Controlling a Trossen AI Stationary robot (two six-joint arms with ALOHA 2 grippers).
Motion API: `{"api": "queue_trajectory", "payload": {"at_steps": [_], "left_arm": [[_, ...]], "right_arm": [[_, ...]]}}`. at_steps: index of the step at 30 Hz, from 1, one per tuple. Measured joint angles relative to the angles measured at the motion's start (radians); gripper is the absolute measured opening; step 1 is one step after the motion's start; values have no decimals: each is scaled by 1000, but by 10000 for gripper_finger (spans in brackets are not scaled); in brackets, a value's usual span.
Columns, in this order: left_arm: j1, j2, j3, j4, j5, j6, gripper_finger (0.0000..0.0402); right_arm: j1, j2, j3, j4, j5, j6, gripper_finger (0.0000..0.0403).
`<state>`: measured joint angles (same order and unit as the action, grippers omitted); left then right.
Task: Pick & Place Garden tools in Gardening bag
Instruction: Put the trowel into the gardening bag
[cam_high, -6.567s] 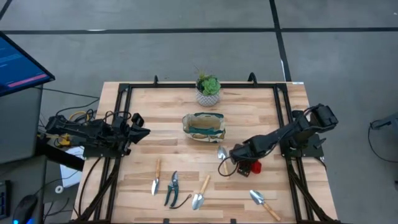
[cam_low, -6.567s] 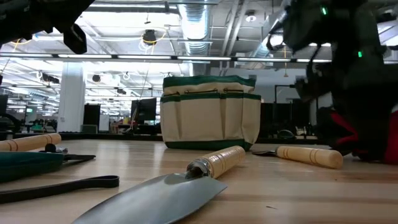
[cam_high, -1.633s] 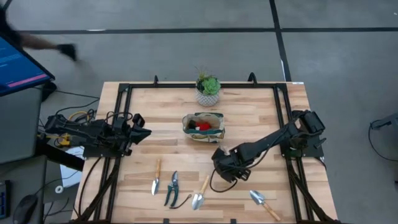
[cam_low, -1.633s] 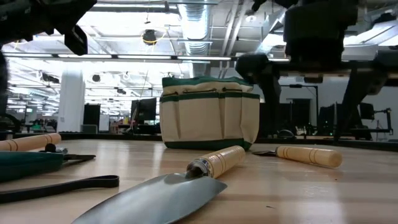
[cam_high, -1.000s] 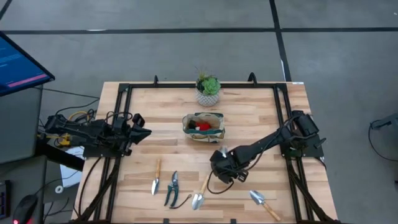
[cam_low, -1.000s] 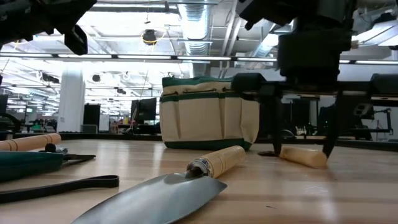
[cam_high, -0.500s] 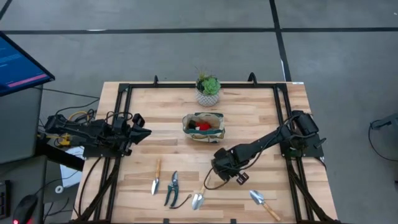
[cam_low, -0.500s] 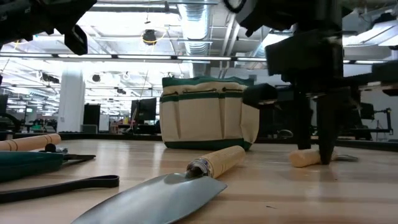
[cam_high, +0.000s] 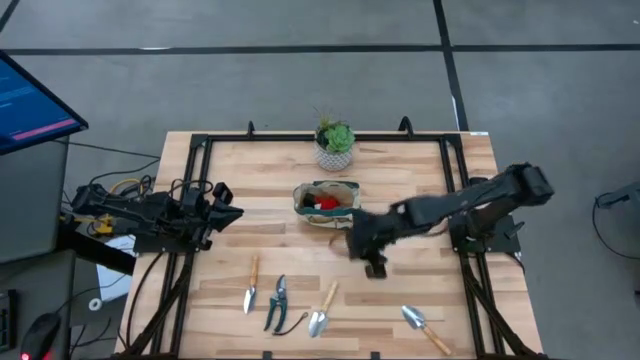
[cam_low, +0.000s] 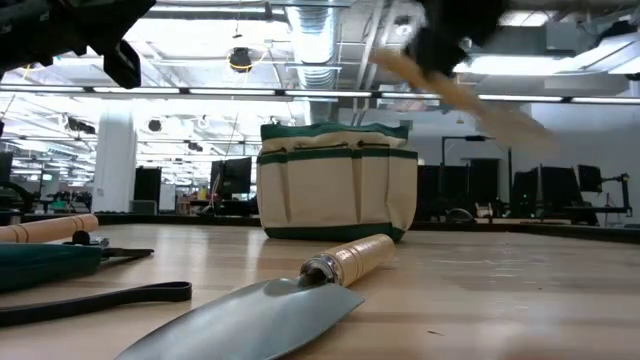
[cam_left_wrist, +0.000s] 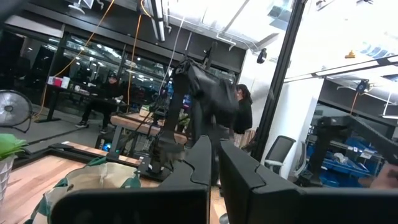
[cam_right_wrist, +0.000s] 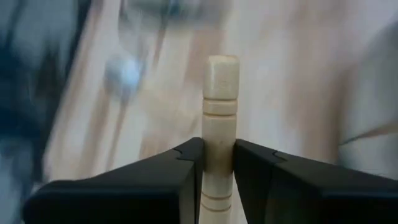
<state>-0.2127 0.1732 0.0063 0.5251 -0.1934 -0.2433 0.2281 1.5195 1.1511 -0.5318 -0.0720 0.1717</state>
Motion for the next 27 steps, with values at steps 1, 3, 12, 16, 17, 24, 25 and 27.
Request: {"api": "queue_trajectory", "payload": {"at_steps": [1, 3, 12, 16, 17, 24, 25, 27], "left_arm": [[0, 0, 0, 0, 0, 0, 2], [0, 0, 0, 0, 0, 0, 2], [0, 0, 0, 0, 0, 0, 2], [0, 0, 0, 0, 0, 0, 2], [0, 0, 0, 0, 0, 0, 2], [0, 0, 0, 0, 0, 0, 2], [0, 0, 0, 0, 0, 0, 2], [0, 0, 0, 0, 0, 0, 2]], "right_arm": [[-14, -39, 1, 43, 46, 37, 54], [-44, -108, 1, 125, 164, 103, 54], [-254, -228, 3, 398, 727, 178, 54], [-319, -177, 3, 489, 749, 196, 54], [-328, -161, 3, 493, 775, 218, 54], [-334, -19, 3, 517, 1050, 334, 54], [-331, -2, 3, 514, 1058, 352, 54], [-319, 30, 3, 522, 1063, 400, 54]]}}
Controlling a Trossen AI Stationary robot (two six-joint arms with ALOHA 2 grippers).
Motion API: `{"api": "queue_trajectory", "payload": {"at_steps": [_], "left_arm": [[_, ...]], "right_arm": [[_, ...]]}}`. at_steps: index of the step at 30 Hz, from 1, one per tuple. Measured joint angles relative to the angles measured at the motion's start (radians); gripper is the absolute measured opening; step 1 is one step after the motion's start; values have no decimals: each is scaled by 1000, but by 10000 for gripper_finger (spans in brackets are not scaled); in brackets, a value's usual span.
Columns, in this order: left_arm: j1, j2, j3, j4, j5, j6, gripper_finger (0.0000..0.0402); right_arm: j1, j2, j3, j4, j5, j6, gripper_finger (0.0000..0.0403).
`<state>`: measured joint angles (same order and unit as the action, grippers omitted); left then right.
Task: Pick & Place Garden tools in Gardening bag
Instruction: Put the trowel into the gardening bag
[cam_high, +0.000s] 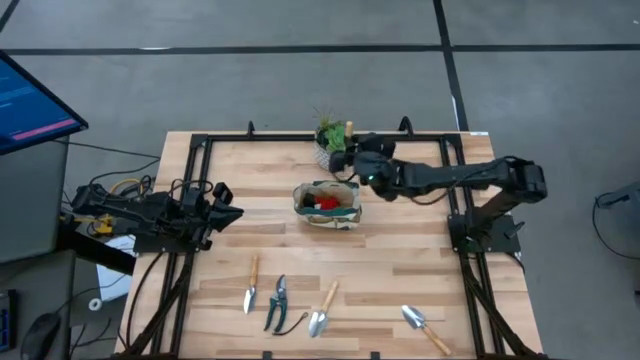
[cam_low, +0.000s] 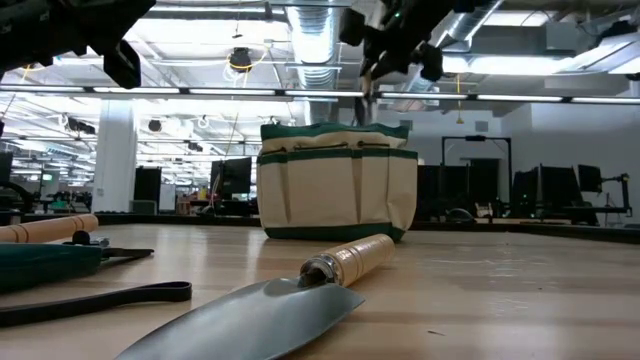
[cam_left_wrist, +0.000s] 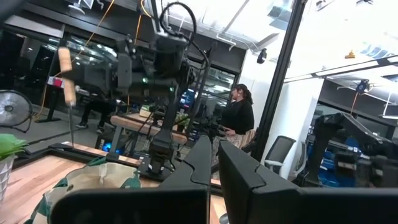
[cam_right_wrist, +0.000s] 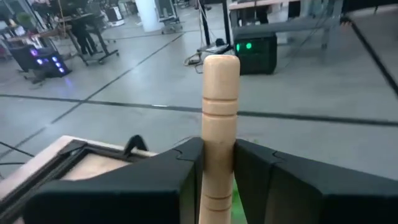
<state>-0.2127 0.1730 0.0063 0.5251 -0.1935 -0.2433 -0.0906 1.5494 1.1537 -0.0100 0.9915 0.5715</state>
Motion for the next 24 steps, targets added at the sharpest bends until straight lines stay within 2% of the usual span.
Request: {"api": "queue_trajectory", "payload": {"at_steps": [9, 17, 24], "left_arm": [[0, 0, 0, 0, 0, 0, 2], [0, 0, 0, 0, 0, 0, 2], [0, 0, 0, 0, 0, 0, 2]], "right_arm": [[40, 91, 0, -6, 20, 77, 54], [45, 121, -3, -9, 62, 78, 54], [64, 141, 1, -55, 60, 167, 54]]}}
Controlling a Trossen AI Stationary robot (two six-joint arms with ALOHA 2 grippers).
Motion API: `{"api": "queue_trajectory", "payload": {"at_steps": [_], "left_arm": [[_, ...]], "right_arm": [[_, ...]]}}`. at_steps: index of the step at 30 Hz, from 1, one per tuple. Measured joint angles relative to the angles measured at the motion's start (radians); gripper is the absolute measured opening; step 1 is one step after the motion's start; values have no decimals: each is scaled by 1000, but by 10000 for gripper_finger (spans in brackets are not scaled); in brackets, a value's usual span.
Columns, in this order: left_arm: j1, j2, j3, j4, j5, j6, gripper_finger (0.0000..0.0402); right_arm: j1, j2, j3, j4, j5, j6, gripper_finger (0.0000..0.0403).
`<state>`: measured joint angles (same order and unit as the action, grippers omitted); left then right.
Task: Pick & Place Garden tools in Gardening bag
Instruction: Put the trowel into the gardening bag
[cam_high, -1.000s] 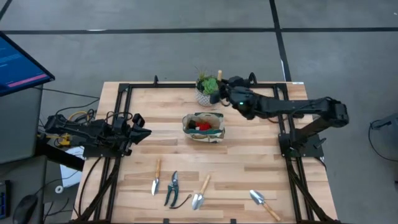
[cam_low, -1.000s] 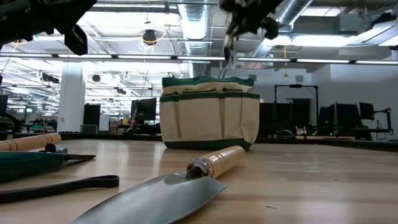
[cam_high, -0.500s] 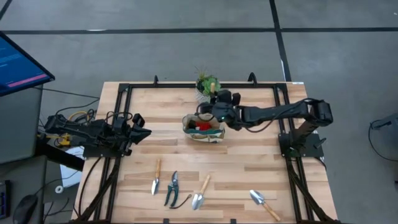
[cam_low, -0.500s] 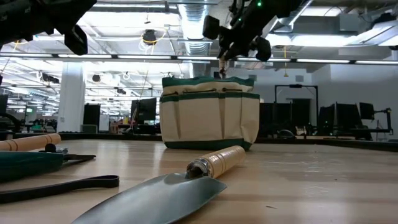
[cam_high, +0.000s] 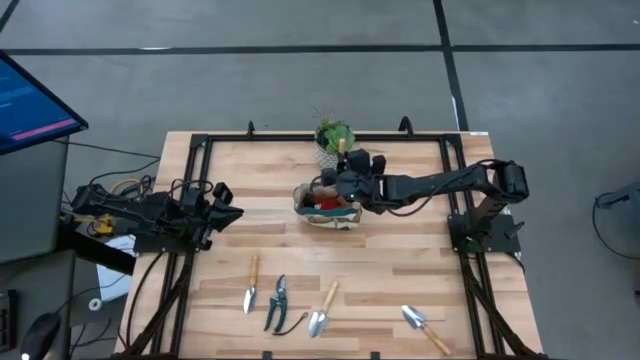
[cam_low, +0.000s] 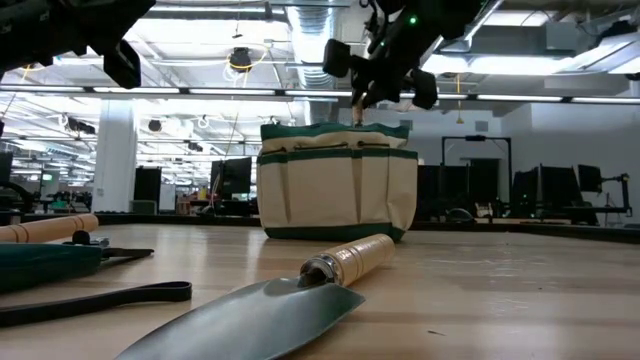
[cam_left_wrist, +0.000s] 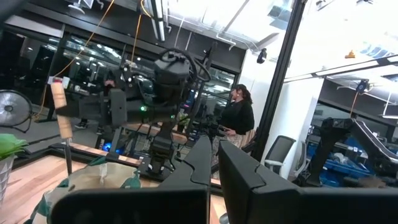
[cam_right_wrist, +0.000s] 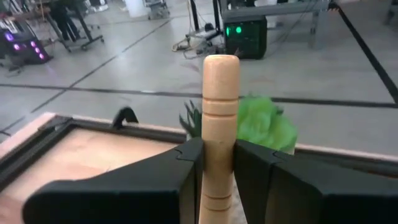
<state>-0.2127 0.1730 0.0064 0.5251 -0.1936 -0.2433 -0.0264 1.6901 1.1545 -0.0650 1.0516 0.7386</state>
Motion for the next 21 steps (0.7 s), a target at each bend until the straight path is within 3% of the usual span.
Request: {"api": "queue_trajectory", "payload": {"at_steps": [15, 21], "left_arm": [[0, 5, 0, 0, 0, 0, 2], [0, 5, 0, 0, 0, 0, 2]], "right_arm": [[33, 31, 0, -206, -3, 205, 54], [37, 31, 0, -219, -8, 206, 54]]}}
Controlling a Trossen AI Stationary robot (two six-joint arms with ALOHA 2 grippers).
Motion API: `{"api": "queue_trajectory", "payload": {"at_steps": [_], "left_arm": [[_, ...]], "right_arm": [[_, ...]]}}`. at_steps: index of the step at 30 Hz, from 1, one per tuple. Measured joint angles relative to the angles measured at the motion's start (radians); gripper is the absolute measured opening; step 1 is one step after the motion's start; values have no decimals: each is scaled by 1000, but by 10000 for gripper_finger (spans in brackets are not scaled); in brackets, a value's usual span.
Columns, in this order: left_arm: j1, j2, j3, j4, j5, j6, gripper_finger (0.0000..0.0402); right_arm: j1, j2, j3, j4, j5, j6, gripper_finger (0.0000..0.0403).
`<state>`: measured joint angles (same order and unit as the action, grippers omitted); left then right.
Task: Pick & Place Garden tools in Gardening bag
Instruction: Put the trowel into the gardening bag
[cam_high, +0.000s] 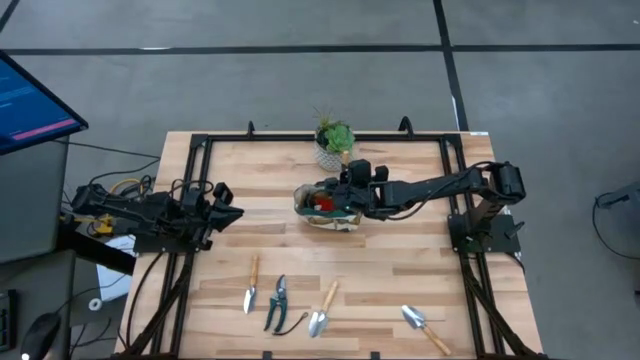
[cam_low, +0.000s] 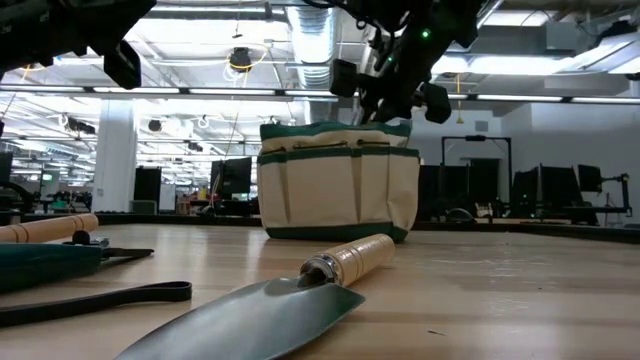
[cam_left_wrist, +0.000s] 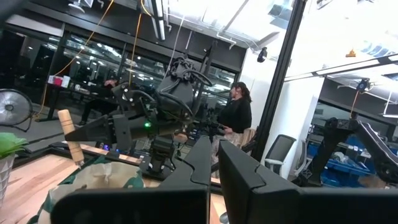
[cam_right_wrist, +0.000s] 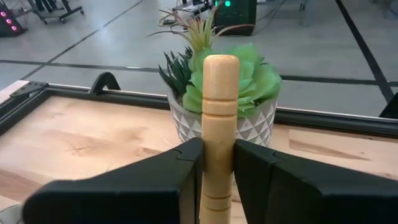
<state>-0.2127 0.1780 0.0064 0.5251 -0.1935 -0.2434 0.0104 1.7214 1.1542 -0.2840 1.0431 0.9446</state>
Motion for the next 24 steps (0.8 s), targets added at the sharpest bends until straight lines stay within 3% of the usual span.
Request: {"api": "queue_trajectory", "payload": {"at_steps": [6, 14, 24], "left_arm": [[0, 0, 0, 0, 0, 0, 2], [0, 0, 0, 0, 0, 0, 2], [0, 1, 0, 0, 0, 0, 2]], "right_arm": [[9, 21, -1, -4, -36, -5, 63], [27, 48, 3, 16, -85, -11, 146], [57, -29, 0, 34, -80, -218, 194]]}}
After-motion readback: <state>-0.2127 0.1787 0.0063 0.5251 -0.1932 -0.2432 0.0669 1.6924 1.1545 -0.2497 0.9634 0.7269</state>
